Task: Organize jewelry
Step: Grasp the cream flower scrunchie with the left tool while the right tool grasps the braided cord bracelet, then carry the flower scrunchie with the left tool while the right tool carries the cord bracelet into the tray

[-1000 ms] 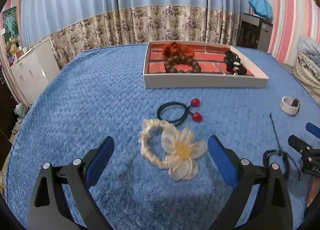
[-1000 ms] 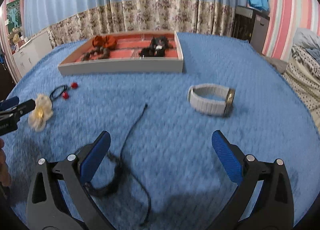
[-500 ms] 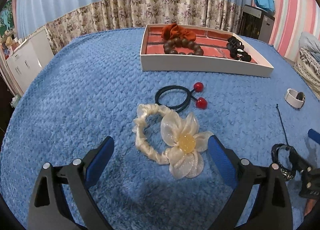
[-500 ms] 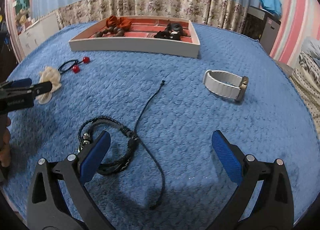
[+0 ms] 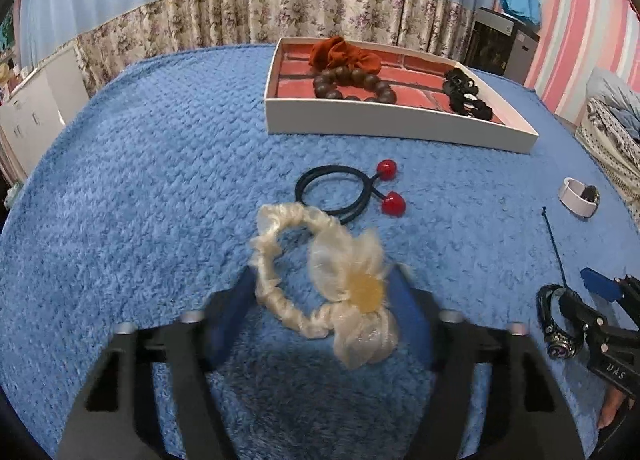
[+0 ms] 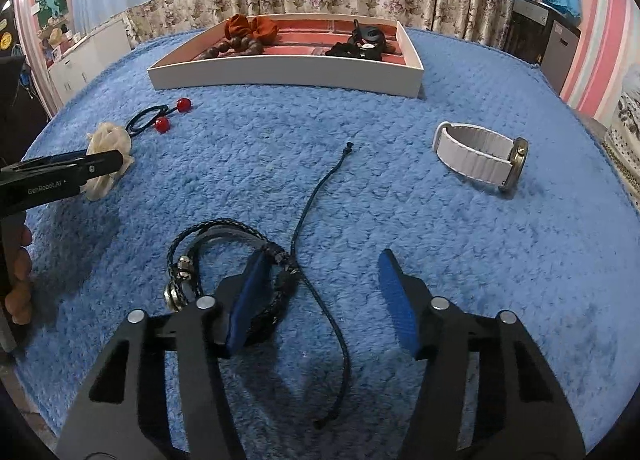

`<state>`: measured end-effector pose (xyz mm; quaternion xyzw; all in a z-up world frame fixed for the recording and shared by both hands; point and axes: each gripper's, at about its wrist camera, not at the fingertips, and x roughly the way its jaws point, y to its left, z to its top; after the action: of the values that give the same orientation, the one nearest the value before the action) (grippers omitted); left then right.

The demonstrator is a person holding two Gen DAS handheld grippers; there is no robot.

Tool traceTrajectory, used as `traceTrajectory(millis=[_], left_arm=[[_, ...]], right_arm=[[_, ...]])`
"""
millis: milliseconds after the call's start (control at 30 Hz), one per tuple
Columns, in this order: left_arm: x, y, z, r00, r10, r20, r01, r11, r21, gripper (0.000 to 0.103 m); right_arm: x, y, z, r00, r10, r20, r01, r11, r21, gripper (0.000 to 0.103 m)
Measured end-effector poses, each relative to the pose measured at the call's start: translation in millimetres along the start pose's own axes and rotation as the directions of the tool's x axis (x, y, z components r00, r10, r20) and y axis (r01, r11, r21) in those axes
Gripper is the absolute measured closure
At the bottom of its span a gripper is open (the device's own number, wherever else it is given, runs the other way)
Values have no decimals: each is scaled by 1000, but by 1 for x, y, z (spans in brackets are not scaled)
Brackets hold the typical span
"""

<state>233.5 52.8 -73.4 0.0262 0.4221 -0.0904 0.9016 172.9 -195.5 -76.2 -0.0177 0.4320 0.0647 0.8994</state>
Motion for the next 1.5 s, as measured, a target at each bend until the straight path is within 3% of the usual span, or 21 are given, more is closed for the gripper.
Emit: traceTrajectory(millis=[67,233,300,767,1167,1500], left_arm=[[0,-4,-1,1000,8,4,-8,1000,19,54],[-1,-12,-3,1000,17,15,-18,998,54,68],[-1,-14,-3,1000,20,18,-21,998,59,72],[-14,-11,2,997,45,57,-48,998,45,77],[-39,-15,45,992,20,123,-27,998,59,78],[-27,-19,123,987,-12,159,3,999,51,78]], right_arm=[[-1,2,0,1000,7,4,-7,1000,-7,66],[-1,6,0,1000,6,8,-5,1000,-20,75],[-2,6,1,1000,10,9,-9,1000,-22,85],[-13,-4,7,998,-21,56,21,1000,17,90],[-41,-29,80,980,-42,193,37,999,32,90],[-27,-50,167,969,-59,240,45,997,62,90]])
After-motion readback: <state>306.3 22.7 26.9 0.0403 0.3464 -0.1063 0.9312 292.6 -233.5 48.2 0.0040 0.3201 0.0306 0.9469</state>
